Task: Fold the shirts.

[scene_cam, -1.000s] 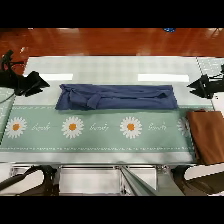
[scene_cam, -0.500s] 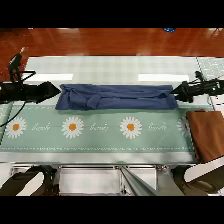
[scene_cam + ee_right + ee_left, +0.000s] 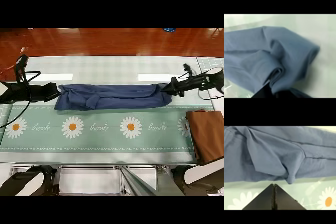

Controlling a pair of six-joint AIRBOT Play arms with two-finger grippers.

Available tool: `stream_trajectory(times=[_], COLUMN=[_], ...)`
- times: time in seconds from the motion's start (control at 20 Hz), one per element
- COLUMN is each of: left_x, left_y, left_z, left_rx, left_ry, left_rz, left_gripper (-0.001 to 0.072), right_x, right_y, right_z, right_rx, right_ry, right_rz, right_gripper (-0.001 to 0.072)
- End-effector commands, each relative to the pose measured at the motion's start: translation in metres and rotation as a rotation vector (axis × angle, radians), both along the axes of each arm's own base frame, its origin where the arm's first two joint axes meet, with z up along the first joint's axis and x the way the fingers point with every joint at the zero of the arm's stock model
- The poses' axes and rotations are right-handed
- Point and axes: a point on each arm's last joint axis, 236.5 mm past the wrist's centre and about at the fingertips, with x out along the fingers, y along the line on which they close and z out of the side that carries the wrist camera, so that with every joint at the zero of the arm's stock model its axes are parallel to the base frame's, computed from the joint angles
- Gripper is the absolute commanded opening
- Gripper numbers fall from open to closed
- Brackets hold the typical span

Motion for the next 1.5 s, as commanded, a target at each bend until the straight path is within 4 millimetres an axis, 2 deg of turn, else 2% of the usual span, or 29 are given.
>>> stream_trajectory(times=[0.0,0.1,0.25,0.5,0.6,0.7,0.8,0.9,1.0,1.1,1.15,1.25,1.3,1.45], left_x=[0.007,0.015,0.026,0.028,0.017,-0.002,-0.025,-0.047,-0.069,-0.090,-0.092,-0.080,-0.066,-0.011], left_y=[-0.014,-0.037,-0.098,-0.238,-0.292,-0.338,-0.376,-0.404,-0.424,-0.434,-0.436,-0.430,-0.421,-0.375], left_z=[0.000,-0.004,-0.023,-0.057,-0.072,-0.086,-0.100,-0.112,-0.122,-0.126,-0.125,-0.118,-0.111,-0.076], left_rx=[-0.017,-0.043,-0.073,-0.066,-0.066,-0.069,-0.068,-0.066,-0.067,-0.064,-0.064,-0.072,-0.078,-0.101], left_ry=[-0.027,-0.044,-0.029,0.039,0.087,0.158,0.215,0.253,0.290,0.313,0.307,0.297,0.291,0.262], left_rz=[-0.028,-0.052,-0.148,-0.446,-0.571,-0.670,-0.745,-0.794,-0.832,-0.874,-0.884,-0.864,-0.840,-0.748], left_gripper=[0.0022,0.0022,0.0022,0.0022,0.0022,0.0021,0.0021,0.0021,0.0021,0.0022,0.0022,0.0022,0.0022,0.0022], right_x=[-0.014,-0.032,-0.063,-0.118,-0.131,-0.140,-0.145,-0.148,-0.150,-0.151,-0.151,-0.151,-0.151,-0.151], right_y=[-0.024,-0.034,-0.025,0.001,0.012,0.021,0.027,0.033,0.037,0.038,0.038,0.038,0.038,0.041], right_z=[0.045,0.072,0.110,0.149,0.164,0.178,0.190,0.198,0.201,0.201,0.201,0.201,0.201,0.201], right_rx=[-0.137,-0.236,-0.273,-0.280,-0.259,-0.243,-0.232,-0.213,-0.193,-0.191,-0.191,-0.191,-0.191,-0.188], right_ry=[-0.070,-0.103,-0.177,-0.275,-0.320,-0.360,-0.393,-0.416,-0.418,-0.416,-0.415,-0.415,-0.415,-0.416], right_rz=[0.023,0.031,0.027,-0.007,-0.022,-0.030,-0.033,-0.031,-0.023,-0.018,-0.018,-0.018,-0.018,-0.012], right_gripper=[0.0024,0.0025,0.0025,0.0025,0.0025,0.0025,0.0025,0.0025,0.0025,0.0025,0.0025,0.0025,0.0025,0.0025])
